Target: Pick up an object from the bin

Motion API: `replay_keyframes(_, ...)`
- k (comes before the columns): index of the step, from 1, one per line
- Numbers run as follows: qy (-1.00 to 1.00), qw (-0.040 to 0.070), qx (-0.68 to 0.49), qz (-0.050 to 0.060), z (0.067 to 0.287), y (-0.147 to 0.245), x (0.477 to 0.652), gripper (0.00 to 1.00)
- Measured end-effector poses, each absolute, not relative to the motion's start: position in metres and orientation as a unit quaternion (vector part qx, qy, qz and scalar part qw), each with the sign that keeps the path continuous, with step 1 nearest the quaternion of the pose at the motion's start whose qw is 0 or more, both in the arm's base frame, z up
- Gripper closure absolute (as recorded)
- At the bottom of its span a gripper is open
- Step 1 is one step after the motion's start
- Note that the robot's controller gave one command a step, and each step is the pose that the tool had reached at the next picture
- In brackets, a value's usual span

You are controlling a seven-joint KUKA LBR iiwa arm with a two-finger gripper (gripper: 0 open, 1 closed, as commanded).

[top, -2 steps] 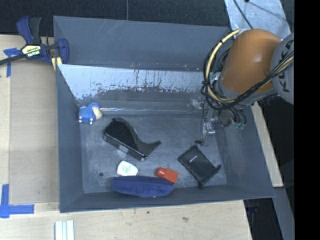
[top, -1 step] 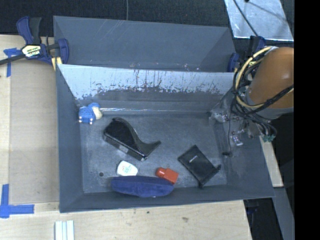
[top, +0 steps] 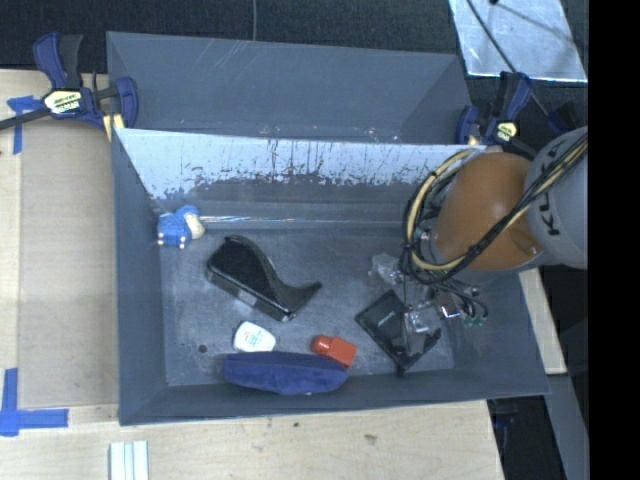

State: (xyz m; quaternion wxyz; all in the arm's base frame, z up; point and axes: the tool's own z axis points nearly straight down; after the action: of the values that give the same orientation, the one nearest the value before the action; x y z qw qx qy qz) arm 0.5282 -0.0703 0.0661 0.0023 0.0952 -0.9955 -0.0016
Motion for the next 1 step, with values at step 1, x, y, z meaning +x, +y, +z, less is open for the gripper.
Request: replay_keyframes(1, -0.994, 0.0, 0.108, 0.001, 0.0701, -0.1115, 0.5059, 0.0)
